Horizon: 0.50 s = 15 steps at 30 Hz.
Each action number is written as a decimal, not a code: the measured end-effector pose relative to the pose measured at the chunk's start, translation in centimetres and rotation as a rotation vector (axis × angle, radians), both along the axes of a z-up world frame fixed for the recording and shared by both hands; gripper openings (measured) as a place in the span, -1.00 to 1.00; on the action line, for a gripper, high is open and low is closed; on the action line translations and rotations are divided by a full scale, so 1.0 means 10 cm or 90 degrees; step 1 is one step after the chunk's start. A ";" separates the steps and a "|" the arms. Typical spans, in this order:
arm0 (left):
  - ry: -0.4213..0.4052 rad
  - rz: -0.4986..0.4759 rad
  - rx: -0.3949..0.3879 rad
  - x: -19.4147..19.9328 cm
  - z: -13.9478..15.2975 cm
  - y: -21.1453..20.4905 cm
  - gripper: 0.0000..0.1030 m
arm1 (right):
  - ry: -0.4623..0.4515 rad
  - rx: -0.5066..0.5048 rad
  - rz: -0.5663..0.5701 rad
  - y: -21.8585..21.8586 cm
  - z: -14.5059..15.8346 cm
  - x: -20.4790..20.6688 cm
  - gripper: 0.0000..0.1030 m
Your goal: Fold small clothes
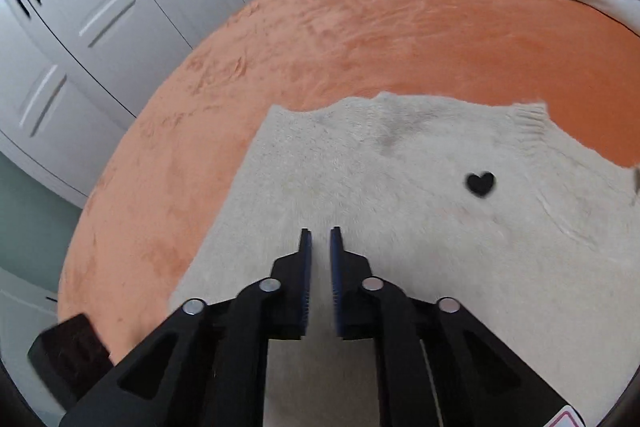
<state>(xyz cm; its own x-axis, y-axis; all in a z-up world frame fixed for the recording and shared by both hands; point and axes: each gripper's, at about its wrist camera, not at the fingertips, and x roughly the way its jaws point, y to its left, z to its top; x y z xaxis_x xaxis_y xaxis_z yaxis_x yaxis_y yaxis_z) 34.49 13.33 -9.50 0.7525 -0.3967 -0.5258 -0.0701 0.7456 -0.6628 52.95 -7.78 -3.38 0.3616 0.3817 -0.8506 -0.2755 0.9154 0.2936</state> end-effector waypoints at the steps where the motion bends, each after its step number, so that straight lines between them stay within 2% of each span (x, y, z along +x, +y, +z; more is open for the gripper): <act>1: -0.002 0.000 -0.001 0.00 -0.01 0.00 -0.80 | 0.001 -0.023 -0.004 0.09 -0.07 0.16 -0.95; 2: -0.005 -0.001 -0.001 -0.01 -0.01 0.00 -0.80 | 0.004 -0.042 -0.010 0.16 -0.15 0.28 -1.00; 5: -0.011 0.000 0.004 -0.02 -0.02 -0.02 -0.80 | 0.003 -0.031 -0.039 0.29 -0.32 0.61 -1.00; 9: -0.014 -0.002 0.020 -0.03 -0.03 -0.07 -0.80 | -0.040 -0.048 -0.058 0.40 -0.43 0.68 -1.00; 12: -0.017 -0.003 0.021 -0.04 -0.03 -0.07 -0.80 | -0.065 -0.052 -0.065 0.41 -0.33 0.60 -1.00; 15: -0.015 -0.003 0.018 -0.04 -0.02 -0.06 -0.80 | -0.088 -0.005 -0.091 0.25 -0.04 0.29 -0.96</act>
